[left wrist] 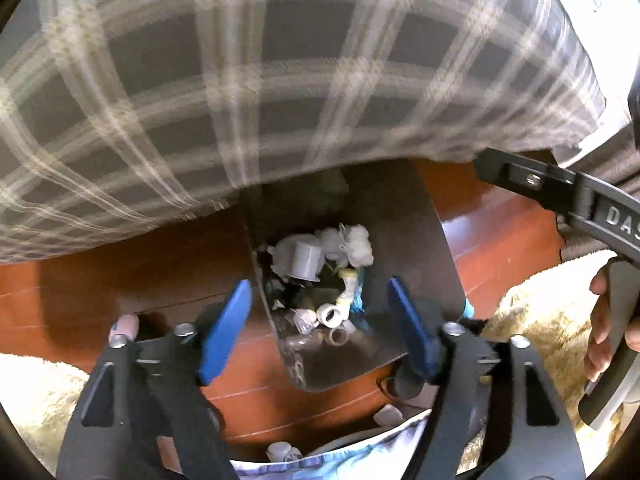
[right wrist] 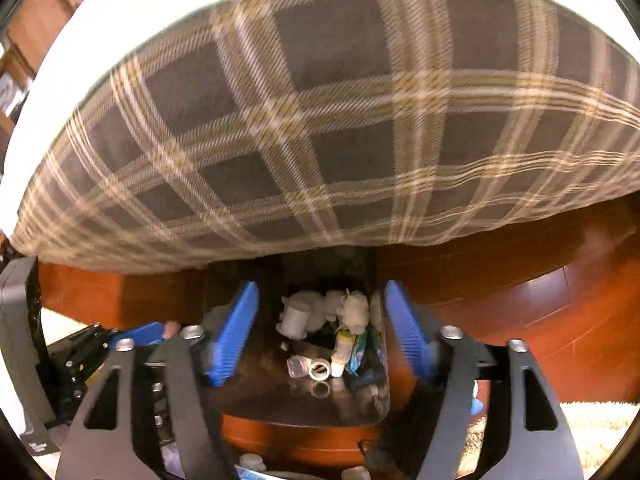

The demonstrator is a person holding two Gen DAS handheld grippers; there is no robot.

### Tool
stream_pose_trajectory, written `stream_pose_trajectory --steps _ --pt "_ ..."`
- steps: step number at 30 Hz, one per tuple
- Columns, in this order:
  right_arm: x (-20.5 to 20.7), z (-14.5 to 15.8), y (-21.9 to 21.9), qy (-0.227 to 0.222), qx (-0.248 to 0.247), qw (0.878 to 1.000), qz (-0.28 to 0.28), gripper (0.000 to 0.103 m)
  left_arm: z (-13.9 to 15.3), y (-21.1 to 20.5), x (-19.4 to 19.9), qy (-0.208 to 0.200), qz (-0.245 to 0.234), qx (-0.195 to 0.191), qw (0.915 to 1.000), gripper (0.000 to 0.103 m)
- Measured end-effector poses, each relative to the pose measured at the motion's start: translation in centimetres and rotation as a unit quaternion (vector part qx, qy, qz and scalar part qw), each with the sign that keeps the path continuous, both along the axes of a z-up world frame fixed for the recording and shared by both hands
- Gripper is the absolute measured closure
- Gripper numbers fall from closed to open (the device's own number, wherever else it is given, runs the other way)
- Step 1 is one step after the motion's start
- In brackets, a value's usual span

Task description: Collect trash

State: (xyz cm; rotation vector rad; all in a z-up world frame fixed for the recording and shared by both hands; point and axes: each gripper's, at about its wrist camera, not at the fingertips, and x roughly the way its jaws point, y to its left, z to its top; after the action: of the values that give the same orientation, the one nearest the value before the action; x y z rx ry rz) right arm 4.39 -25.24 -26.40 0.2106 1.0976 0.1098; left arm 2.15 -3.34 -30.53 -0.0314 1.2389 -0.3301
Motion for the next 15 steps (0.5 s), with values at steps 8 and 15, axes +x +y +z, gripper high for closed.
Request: stream_pose_trajectory --steps 8,15 --pt "-2.3 4.7 -1.1 -0.069 -0.008 0.997 -0.020 0.003 5.6 2.1 -1.1 -0.079 0.015 0.002 0.9968 0.010" --pt "-5.6 12.0 0.0 -0.144 -0.061 0.987 -0.025 0.003 15.1 2.9 -3.4 -0.203 0.023 0.013 0.9788 0.008"
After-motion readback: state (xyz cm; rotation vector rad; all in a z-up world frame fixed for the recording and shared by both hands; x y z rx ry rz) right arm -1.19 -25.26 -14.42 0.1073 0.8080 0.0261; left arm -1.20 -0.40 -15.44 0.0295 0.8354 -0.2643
